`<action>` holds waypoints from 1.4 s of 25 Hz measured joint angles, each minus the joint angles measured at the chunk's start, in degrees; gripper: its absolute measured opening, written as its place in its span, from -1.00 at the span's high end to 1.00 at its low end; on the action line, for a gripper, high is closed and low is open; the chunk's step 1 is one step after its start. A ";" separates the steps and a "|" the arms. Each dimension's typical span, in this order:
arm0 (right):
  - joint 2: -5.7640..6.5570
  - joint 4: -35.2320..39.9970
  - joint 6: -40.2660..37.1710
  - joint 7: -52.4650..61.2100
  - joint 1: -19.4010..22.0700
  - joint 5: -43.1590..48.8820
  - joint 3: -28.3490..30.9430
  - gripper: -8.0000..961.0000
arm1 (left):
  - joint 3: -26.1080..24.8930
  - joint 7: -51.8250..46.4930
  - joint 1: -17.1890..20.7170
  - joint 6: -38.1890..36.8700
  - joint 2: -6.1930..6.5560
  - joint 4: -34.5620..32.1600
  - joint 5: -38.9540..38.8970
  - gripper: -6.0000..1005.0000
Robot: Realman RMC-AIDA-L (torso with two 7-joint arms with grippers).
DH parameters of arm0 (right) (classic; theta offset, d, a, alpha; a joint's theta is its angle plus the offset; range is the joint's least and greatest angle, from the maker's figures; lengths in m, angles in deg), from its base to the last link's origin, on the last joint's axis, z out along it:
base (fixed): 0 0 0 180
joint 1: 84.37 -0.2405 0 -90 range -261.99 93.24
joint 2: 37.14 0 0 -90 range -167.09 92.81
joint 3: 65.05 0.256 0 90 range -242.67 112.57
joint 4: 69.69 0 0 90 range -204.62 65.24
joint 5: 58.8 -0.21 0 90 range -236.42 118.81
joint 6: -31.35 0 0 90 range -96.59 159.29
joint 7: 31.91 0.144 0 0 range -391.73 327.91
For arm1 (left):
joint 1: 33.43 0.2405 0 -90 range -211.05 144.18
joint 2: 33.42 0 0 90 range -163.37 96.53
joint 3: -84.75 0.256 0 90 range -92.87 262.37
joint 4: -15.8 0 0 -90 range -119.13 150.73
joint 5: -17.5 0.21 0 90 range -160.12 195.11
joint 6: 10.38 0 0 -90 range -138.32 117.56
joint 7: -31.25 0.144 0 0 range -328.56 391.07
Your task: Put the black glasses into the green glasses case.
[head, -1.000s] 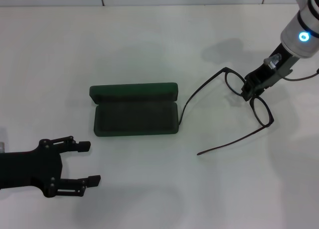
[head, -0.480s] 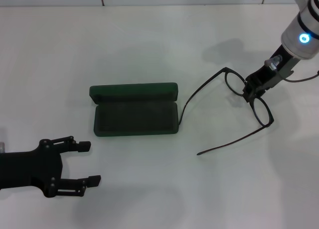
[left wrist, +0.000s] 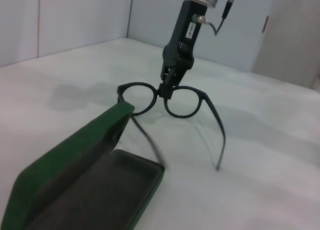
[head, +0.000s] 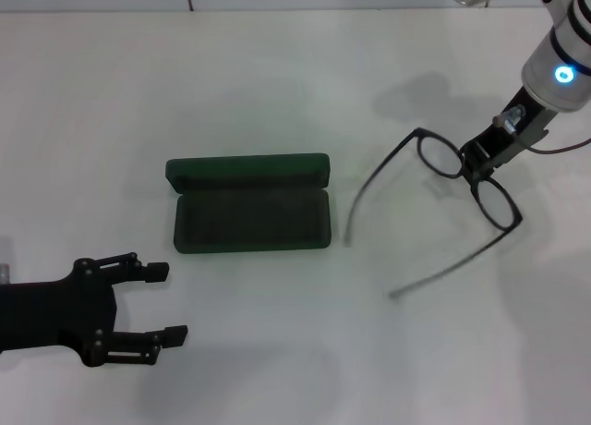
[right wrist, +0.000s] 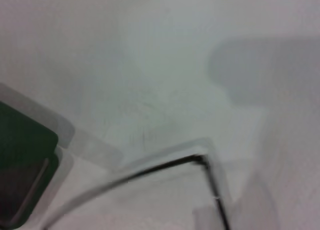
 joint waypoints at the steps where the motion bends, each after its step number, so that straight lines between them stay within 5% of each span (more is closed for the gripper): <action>1: 0.00 0.01 -0.03 -0.02 0.00 0.01 -0.02 0.79 | 0.00 0.00 0.00 0.00 0.00 0.00 0.00 -0.69; 17: 0.58 6.09 -1.31 -1.52 2.99 0.11 -1.41 0.91 | -0.13 -0.51 0.00 -0.29 -0.19 0.08 0.00 -0.68; 24: 2.35 13.28 -2.91 -1.76 7.36 -0.46 -0.03 0.91 | -0.41 -1.09 0.10 -3.31 -0.06 0.09 -0.82 -0.67; 30: 2.76 15.93 -2.69 -6.40 10.56 -2.74 8.25 0.91 | -0.09 -1.37 -0.80 -3.63 -0.19 2.03 -1.03 -0.67; 31: 2.79 16.13 -2.47 -10.20 11.88 -6.11 13.34 0.91 | -0.05 -1.35 -1.27 -3.65 -0.22 2.95 -1.02 -0.67; 35: 3.29 16.24 -2.14 -15.90 14.12 -13.60 18.84 0.91 | 0.04 -1.04 -2.90 -4.43 -0.82 5.35 -0.85 -0.67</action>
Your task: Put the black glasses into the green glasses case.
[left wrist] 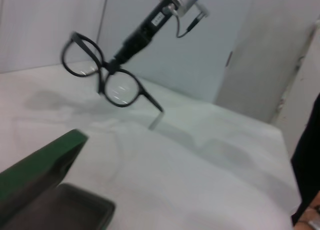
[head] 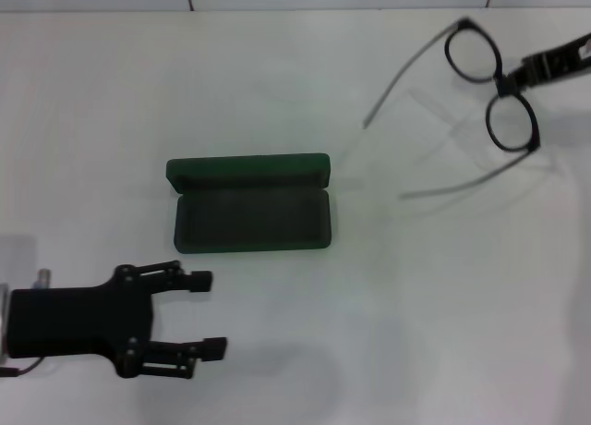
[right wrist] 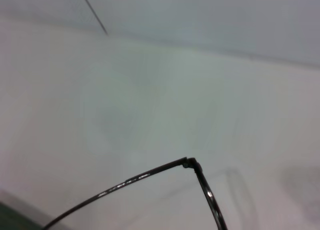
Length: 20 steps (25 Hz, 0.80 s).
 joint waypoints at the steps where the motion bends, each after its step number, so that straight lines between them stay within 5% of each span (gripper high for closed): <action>1: 0.27 -0.01 0.24 -1.26 0.63 -2.14 0.56 0.91 | 0.01 0.14 -0.35 -0.15 -0.24 0.30 0.02 -0.67; 5: 1.31 -1.40 1.85 -6.25 3.02 -11.63 1.11 0.91 | 0.02 0.78 -2.07 0.33 -1.37 1.56 0.22 -0.66; 12: 1.40 -5.94 2.66 -14.90 4.15 -23.13 1.13 0.91 | 0.05 2.40 -5.55 2.35 -2.16 7.11 -0.17 -0.66; 16: -0.10 -8.05 2.12 -22.93 3.94 -28.95 0.62 0.91 | -0.07 2.93 -8.34 3.10 -2.33 9.90 -0.30 -0.66; 20: -1.97 -8.22 1.09 -29.29 3.94 -31.00 0.57 0.91 | -0.21 3.00 -11.14 4.99 -2.40 13.77 -0.54 -0.36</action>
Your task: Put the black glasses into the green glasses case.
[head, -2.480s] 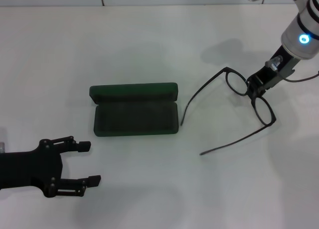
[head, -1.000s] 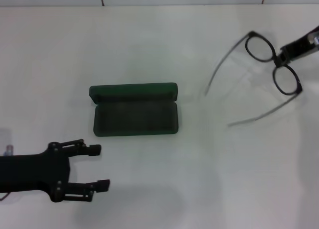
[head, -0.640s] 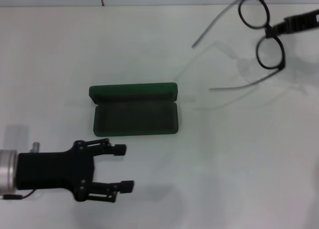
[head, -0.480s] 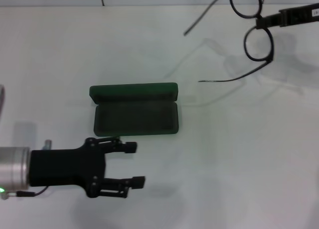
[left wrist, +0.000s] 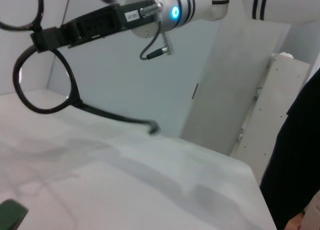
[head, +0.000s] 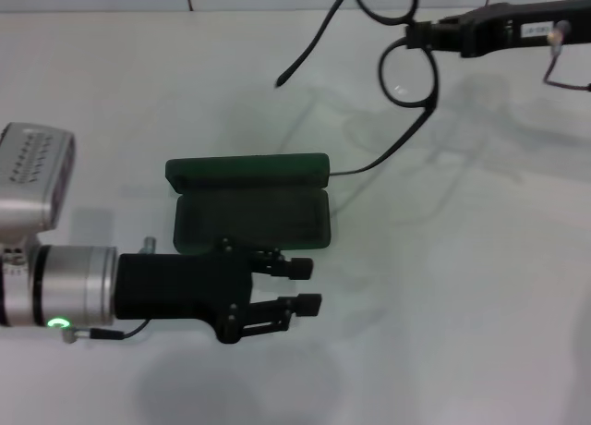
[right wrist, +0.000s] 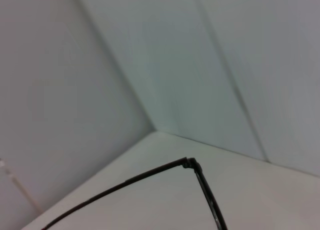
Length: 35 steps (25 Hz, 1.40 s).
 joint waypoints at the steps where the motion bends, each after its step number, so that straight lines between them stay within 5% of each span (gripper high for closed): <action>1: -0.38 -0.03 -0.24 -1.43 0.01 -0.49 -0.02 0.91 | 0.06 0.37 -0.48 0.16 -0.02 0.59 -0.10 -0.28; 12: -1.35 -7.37 -2.60 -13.66 -0.29 -13.40 -5.49 0.91 | 0.26 4.63 -4.66 1.89 -0.26 5.33 -4.64 0.65; 14: -1.39 -8.99 -2.64 -15.25 -0.30 -15.31 -6.60 0.91 | 0.25 4.78 -4.94 2.75 -0.32 5.84 -6.04 0.99; 35: -1.39 -13.19 -2.56 -17.84 0.57 -17.64 -11.40 0.91 | 0.20 7.76 -5.15 2.80 -0.14 6.90 -12.56 0.98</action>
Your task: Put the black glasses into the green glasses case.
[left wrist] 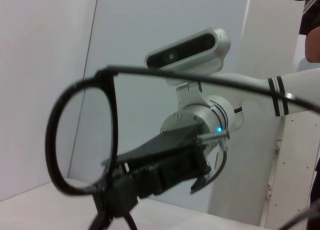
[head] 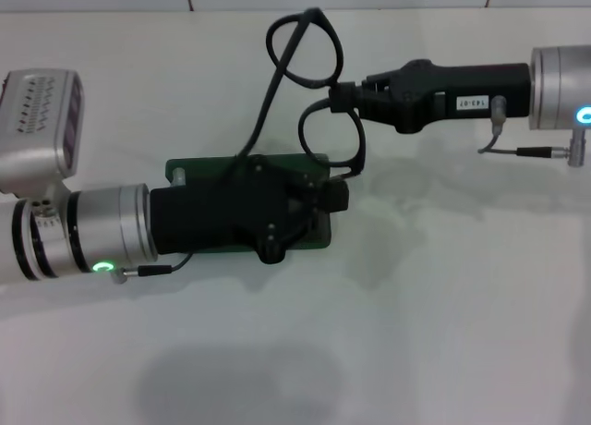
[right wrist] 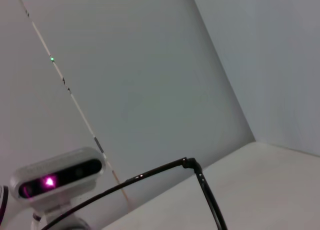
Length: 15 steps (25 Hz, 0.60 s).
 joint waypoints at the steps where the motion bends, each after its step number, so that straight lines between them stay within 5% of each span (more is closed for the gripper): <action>1: 0.02 -0.01 0.00 -0.01 0.17 0.02 -0.24 0.91 | -0.08 0.00 -0.02 -0.04 0.02 0.00 -0.01 0.98; 15: 0.14 -0.55 -0.90 -0.82 0.72 0.05 -4.44 0.91 | 0.06 0.03 -0.30 -0.11 0.01 -0.41 -2.67 0.98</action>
